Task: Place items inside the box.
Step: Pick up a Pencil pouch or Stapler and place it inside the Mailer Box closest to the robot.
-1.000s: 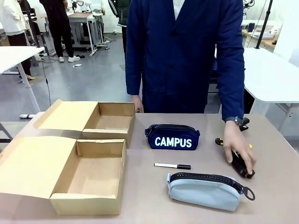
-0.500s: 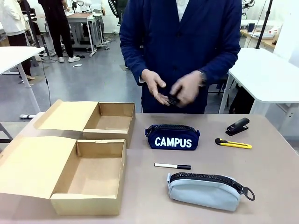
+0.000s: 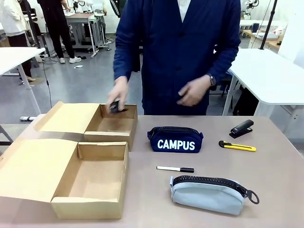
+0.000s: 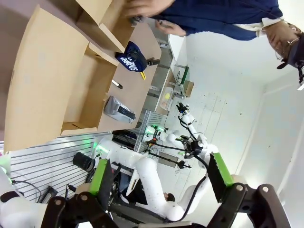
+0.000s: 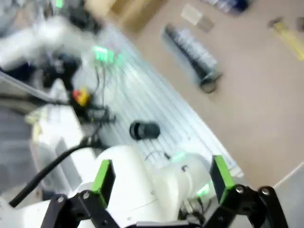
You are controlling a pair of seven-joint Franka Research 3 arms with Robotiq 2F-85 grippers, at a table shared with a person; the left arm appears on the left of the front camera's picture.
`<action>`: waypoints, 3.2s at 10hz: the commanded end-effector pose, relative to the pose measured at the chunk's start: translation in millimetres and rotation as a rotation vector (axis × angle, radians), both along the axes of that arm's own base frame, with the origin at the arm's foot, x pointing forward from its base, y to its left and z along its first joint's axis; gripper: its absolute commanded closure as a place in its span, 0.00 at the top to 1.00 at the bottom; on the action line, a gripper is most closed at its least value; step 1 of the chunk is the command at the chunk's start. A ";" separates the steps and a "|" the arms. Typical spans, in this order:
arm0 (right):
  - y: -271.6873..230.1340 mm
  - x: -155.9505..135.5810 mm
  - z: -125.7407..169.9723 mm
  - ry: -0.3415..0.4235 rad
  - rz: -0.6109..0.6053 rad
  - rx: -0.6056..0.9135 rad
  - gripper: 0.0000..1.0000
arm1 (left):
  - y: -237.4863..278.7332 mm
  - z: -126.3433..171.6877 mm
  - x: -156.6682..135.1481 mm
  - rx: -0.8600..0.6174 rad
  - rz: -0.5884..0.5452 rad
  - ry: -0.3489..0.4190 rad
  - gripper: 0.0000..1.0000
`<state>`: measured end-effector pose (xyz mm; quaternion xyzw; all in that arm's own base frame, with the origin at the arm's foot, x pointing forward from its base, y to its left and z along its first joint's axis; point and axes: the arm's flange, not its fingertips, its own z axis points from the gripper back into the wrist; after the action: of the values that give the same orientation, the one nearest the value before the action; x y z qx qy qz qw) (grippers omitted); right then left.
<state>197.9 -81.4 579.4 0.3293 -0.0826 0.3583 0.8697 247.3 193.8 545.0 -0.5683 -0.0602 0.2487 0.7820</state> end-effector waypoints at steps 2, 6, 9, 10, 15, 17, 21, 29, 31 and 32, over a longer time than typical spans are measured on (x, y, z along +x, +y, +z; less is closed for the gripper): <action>117.9 1.1 -61.2 -0.062 0.366 -0.101 1.00 | 2.3 0.7 -3.6 0.006 -0.015 -0.004 1.00; 158.2 -8.3 -69.1 -0.055 0.408 -0.100 1.00 | 2.3 0.7 -3.6 0.006 -0.015 -0.004 1.00; 218.9 7.9 -89.7 -0.093 0.685 -0.280 1.00 | 2.3 0.7 -3.6 0.006 -0.015 -0.004 1.00; 243.8 16.5 -109.9 -0.174 0.699 -0.349 1.00 | 2.3 0.7 -3.6 0.006 -0.015 -0.004 1.00; 288.9 34.7 -156.6 -0.469 0.683 -0.439 1.00 | 2.3 0.7 -3.6 0.006 -0.015 -0.004 1.00; 295.7 47.5 -178.5 -0.383 0.731 -0.396 1.00 | 2.3 0.7 -3.6 0.006 -0.015 -0.004 1.00; 312.2 53.0 -227.1 -0.386 0.668 -0.502 1.00 | 2.3 0.7 -3.6 0.006 -0.015 -0.004 1.00; 296.9 59.1 -247.6 -0.295 0.643 -0.527 0.41 | 2.3 0.7 -3.6 0.006 -0.015 -0.004 1.00; 295.7 59.2 -248.8 -0.284 0.649 -0.526 0.35 | 2.3 0.7 -3.6 0.006 -0.015 -0.004 1.00; 294.9 59.2 -248.7 -0.277 0.653 -0.523 0.00 | 2.3 0.7 -3.6 0.006 -0.015 -0.004 1.00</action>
<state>288.8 240.7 347.5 0.0587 0.0007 0.6625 0.7467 247.8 194.7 545.3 -0.5681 -0.0600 0.2490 0.7821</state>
